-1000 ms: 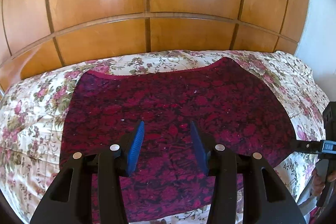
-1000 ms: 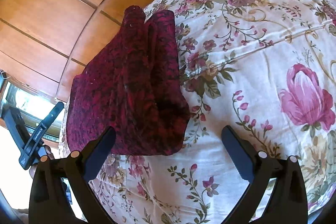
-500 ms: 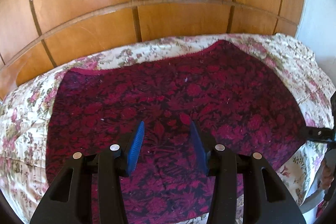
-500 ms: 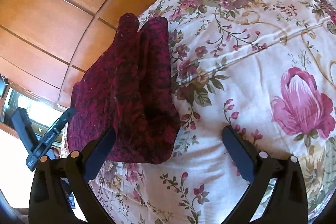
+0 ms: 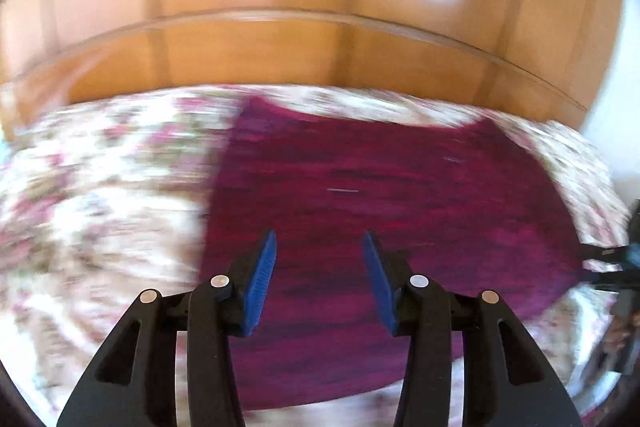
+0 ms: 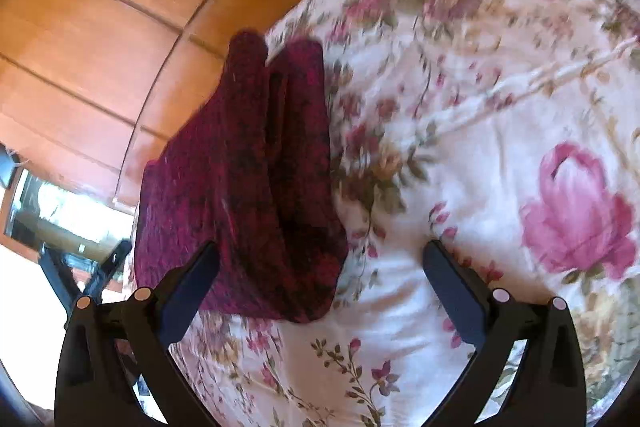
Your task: Fold small clothes
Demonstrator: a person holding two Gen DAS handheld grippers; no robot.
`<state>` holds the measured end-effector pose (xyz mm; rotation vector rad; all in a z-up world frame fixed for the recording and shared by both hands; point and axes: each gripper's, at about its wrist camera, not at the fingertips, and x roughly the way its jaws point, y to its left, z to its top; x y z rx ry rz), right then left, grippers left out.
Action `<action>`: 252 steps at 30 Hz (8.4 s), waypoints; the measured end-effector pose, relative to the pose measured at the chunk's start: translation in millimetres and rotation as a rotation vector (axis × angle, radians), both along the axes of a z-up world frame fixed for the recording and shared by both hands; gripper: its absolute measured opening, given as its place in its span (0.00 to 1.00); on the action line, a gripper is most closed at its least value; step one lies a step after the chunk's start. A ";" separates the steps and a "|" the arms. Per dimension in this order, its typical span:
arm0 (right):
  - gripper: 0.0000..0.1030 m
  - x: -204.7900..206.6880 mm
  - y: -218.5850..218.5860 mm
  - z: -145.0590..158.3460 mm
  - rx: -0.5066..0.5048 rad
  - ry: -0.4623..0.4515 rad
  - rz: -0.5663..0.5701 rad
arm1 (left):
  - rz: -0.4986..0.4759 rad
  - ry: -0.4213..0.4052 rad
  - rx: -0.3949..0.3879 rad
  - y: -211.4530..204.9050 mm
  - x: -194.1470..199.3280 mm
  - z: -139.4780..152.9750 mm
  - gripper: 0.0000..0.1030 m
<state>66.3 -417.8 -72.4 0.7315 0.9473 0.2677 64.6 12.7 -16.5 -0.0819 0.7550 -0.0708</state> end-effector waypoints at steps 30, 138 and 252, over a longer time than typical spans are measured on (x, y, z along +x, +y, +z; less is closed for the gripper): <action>0.18 165.1 102.8 45.3 -0.485 -0.048 0.155 | 0.146 0.151 -0.389 101.8 95.9 -39.4 0.10; 0.76 -8.7 365.3 103.5 -0.358 -0.503 0.878 | -0.219 0.249 -0.692 96.9 70.5 -7.2 0.35; 0.98 164.2 311.5 -16.6 0.198 0.053 0.698 | -0.045 0.149 -0.911 189.2 23.2 -111.0 0.51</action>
